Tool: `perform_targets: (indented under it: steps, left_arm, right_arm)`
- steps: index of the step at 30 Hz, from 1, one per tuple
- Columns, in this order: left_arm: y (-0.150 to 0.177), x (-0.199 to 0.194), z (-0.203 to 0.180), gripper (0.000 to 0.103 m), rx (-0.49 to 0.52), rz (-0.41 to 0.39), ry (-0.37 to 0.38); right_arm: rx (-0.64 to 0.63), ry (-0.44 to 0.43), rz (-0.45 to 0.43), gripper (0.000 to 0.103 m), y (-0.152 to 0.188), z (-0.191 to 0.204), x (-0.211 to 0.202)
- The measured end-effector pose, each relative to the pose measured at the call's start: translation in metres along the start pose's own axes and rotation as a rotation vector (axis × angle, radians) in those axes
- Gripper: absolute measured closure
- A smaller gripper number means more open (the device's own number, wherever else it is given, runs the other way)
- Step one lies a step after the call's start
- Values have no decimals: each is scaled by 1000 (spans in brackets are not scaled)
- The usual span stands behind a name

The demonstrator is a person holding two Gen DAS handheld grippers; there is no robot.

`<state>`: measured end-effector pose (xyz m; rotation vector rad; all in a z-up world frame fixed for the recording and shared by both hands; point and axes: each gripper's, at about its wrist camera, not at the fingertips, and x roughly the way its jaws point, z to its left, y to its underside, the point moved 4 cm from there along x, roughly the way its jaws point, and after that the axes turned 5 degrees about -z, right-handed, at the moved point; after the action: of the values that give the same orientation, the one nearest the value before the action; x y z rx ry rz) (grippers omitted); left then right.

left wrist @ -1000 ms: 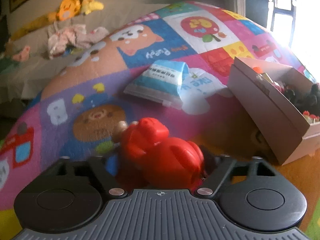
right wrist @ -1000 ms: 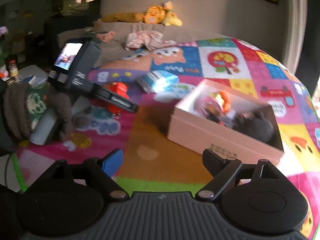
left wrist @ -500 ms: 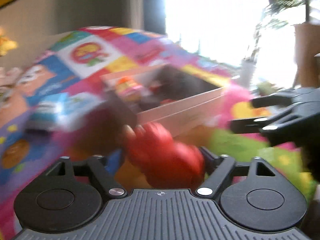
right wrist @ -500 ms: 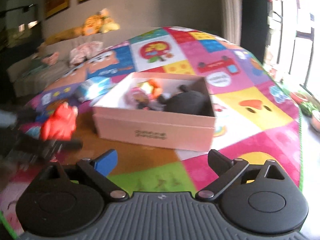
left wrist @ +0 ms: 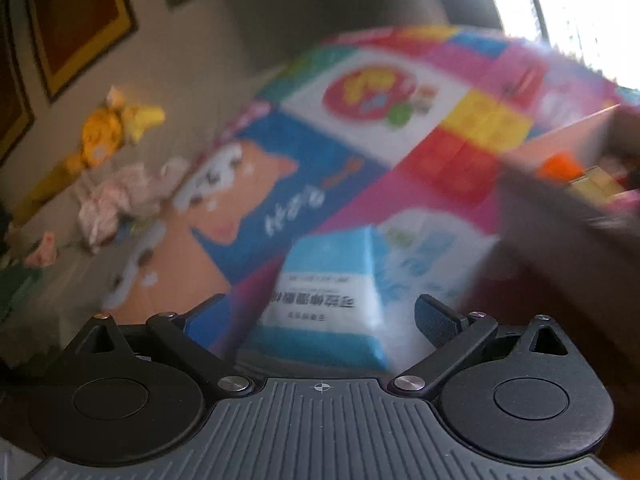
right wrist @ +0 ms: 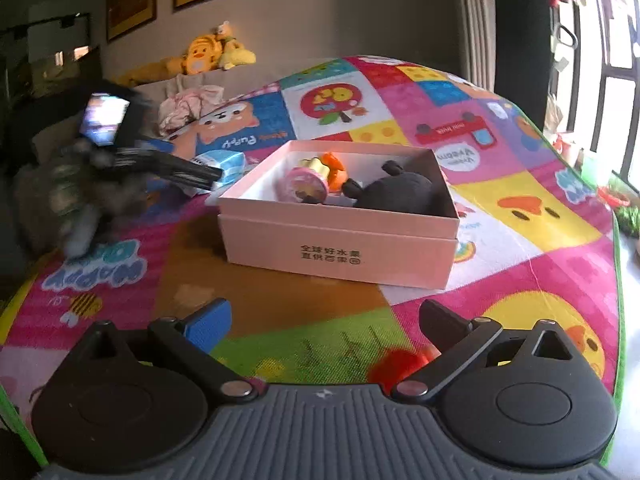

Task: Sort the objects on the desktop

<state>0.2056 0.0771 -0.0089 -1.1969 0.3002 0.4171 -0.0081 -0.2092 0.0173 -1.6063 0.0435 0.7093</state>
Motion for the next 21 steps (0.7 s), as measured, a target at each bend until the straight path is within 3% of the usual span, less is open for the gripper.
perform_targets:
  steps: [2,3,4,7,11,18,21]
  left_arm:
    - [4,11,1,2,-16,51,11]
    - [2,12,5,13,-42,42,0]
    - [1,12,8,35,-56,50,-11]
    - [4,9,13,42,-88,68,0]
    - [9,-14,11,46,-91,54,41]
    - [38,-118,9,46,-199,26,197]
    - [52,-164,-5,46,-221,23,289]
  right_arm:
    - [11,17,10,0,2,-6,-1]
    - [26,32,23,0,3,-12,0]
    - [39,47,31,0,6,-16,0]
    - [86,80,71,0,18,-31,0]
    - [93,111,51,0,28,-37,-6]
    - [60,115,49,0,25,-40,-17]
    - [16,114,94,0,28,-42,-24]
